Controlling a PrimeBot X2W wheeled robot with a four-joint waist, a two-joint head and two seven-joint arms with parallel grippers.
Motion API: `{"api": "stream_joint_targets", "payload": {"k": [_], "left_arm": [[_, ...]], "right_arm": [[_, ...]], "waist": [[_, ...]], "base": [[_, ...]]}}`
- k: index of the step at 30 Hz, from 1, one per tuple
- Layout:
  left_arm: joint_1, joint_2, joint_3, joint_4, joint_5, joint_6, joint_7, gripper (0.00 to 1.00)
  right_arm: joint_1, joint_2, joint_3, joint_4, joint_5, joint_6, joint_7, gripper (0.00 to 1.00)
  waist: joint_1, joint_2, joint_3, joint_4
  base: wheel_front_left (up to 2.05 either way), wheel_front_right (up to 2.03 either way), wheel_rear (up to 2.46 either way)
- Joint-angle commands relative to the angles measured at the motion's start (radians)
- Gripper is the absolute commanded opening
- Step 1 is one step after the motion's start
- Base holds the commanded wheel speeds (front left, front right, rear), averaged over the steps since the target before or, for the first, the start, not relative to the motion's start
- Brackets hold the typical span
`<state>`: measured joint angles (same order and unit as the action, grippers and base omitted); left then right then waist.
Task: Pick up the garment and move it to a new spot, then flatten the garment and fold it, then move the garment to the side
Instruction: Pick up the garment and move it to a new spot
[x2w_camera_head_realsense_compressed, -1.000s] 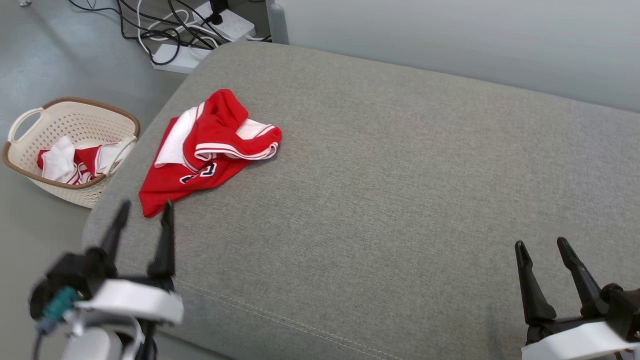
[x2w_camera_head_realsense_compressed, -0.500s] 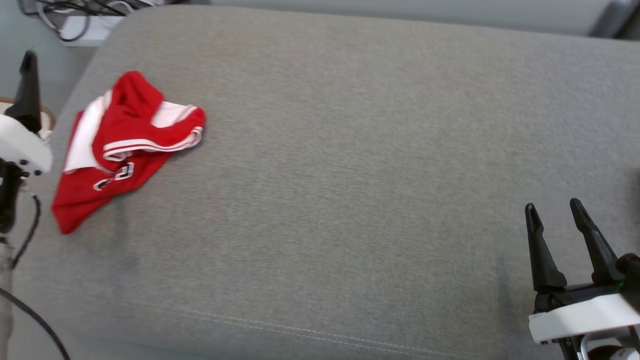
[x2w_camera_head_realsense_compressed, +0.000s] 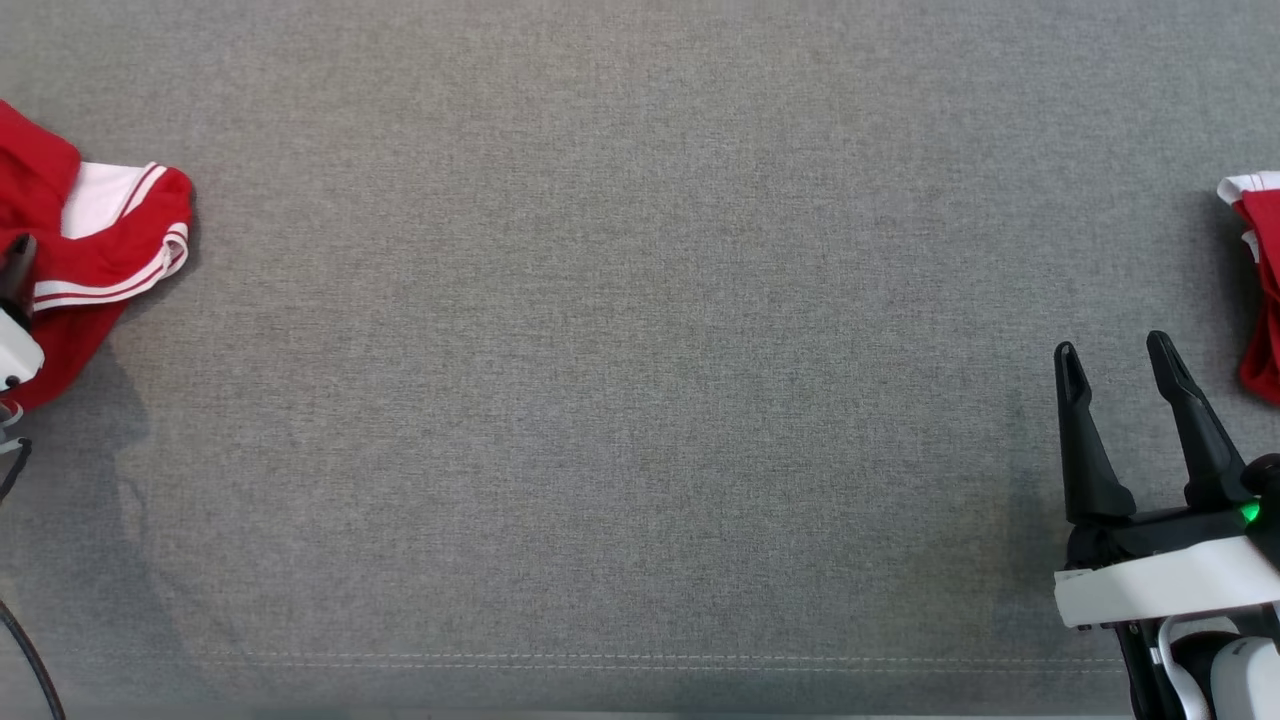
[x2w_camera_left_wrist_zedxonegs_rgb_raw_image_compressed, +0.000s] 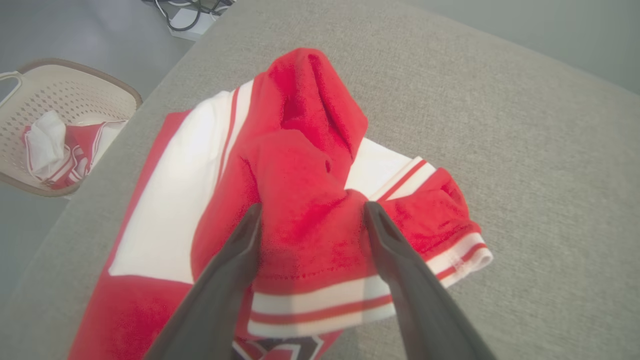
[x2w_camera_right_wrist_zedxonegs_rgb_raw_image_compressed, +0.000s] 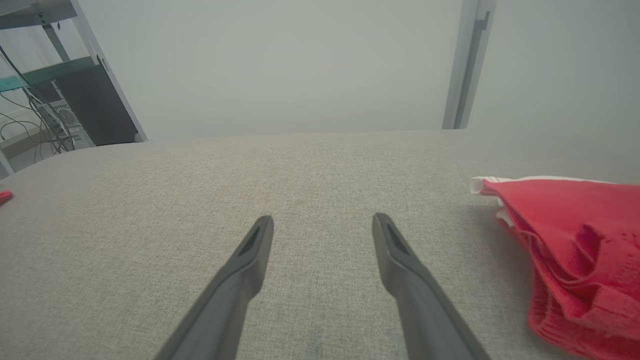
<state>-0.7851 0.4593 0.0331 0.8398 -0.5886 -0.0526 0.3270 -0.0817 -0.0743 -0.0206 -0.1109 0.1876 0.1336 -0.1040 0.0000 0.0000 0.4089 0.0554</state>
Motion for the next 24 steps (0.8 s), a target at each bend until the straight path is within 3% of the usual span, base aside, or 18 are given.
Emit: {"api": "stream_joint_targets", "payload": {"k": [1, 4, 5, 6, 7, 18, 24], "left_arm": [[-0.038, 0.074, 0.03, -0.003, -0.003, 0.006, 0.002, 1.0], [-0.044, 0.072, 0.035, 0.031, -0.013, 0.009, 0.002, 1.0], [-0.043, 0.072, 0.03, 0.041, -0.012, 0.006, 0.009, 0.75], [-0.045, 0.073, 0.026, 0.056, -0.013, 0.005, 0.014, 0.18], [-0.047, 0.074, 0.022, 0.062, -0.01, 0.005, 0.017, 0.0], [-0.102, 0.113, -0.012, -0.02, 0.045, 0.002, -0.108, 0.0], [-0.118, 0.11, -0.051, -0.177, 0.089, -0.004, -0.198, 0.0]], "right_arm": [[-0.021, -0.014, 0.027, -0.017, 0.007, -0.003, -0.013, 1.0], [-0.032, -0.015, 0.034, -0.012, 0.018, -0.003, -0.018, 1.0], [-0.035, -0.017, 0.035, -0.011, 0.023, -0.003, -0.02, 1.0], [-0.036, -0.021, 0.036, -0.008, 0.025, -0.003, -0.023, 1.0], [-0.037, -0.023, 0.037, -0.007, 0.027, -0.003, -0.023, 1.0], [-0.024, -0.03, 0.03, 0.004, 0.042, -0.003, -0.023, 1.0], [-0.013, -0.027, 0.036, 0.006, 0.052, -0.003, -0.017, 1.0]], "waist": [[0.0, 0.0, 0.021, -0.016], [0.0, 0.0, 0.026, -0.02], [0.0, 0.0, 0.026, -0.021], [0.0, 0.0, 0.026, -0.021], [0.0, 0.0, 0.027, -0.021], [0.0, 0.0, -0.01, -0.004], [0.0, 0.0, -0.048, 0.011]], "base": [[0.0, 0.0, 0.0], [0.0, 0.0, 0.0], [0.0, 0.0, 0.0], [0.0, 0.0, 0.0], [0.0, 0.0, 0.0], [0.0, 0.0, 0.0], [0.0, 0.0, 0.0]]}}
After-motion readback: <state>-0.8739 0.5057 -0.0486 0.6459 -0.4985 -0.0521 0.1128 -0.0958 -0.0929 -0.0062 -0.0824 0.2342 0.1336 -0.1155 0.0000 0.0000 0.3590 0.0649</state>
